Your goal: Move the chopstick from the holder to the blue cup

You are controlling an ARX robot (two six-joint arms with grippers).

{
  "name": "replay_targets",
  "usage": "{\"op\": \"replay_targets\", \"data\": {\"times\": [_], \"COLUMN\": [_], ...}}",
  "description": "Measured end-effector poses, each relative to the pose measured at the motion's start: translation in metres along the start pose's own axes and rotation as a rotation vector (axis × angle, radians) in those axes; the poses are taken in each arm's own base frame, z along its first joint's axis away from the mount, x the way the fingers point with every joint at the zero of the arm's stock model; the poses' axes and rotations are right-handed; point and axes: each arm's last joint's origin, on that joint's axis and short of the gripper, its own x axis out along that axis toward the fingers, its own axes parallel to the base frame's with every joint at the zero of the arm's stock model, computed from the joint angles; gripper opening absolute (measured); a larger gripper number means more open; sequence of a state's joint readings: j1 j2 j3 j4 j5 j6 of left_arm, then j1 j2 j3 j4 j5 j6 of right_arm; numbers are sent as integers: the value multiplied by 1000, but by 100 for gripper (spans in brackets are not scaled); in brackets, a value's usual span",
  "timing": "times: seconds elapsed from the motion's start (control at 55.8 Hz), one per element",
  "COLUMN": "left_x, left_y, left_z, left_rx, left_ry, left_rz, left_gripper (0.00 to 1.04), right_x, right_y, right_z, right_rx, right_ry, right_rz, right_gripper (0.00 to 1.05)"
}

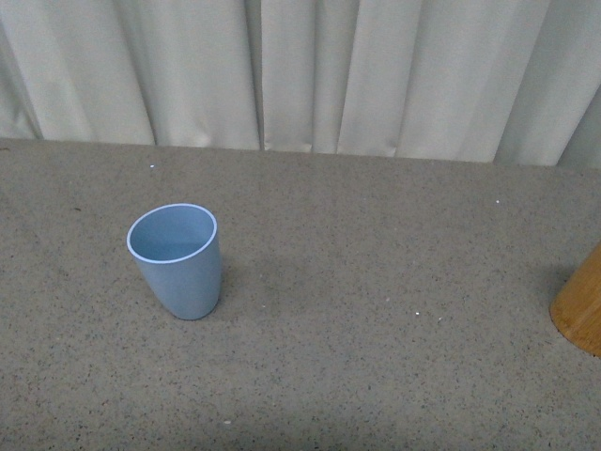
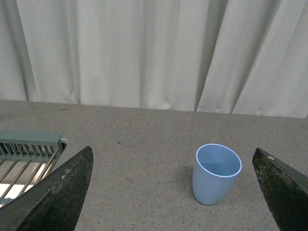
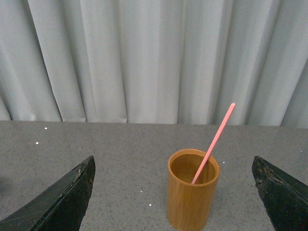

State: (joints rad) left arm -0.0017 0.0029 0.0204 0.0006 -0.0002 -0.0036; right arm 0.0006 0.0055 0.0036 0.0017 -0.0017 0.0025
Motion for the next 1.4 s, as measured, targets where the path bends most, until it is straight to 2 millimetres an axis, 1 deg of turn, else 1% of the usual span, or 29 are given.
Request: {"op": "replay_targets", "data": {"times": [1.129,1.183,1.218,1.236,1.272,1.398], "left_x": [0,0,2,2,5,16], "left_y": [0,0,1,2,4,7], "left_z": [0,-2,-4,-6,-9,-8], "left_rx": [-1,-93,-191,-222,-340,-606], "left_ry": [1,95,205,227,273,265], "left_rz": [0,-17,-14,-6,15,73], "left_gripper": [98,98,98,98,98,98], "right_x": [0,0,0,0,0,0], "right_y": [0,0,0,0,0,0], "right_z": [0,0,0,0,0,0], "right_rx": [0,0,0,0,0,0], "right_ry": [0,0,0,0,-1,-1], "right_rz": [0,0,0,0,0,0], "right_gripper": [95,95,95,95,95,95]}}
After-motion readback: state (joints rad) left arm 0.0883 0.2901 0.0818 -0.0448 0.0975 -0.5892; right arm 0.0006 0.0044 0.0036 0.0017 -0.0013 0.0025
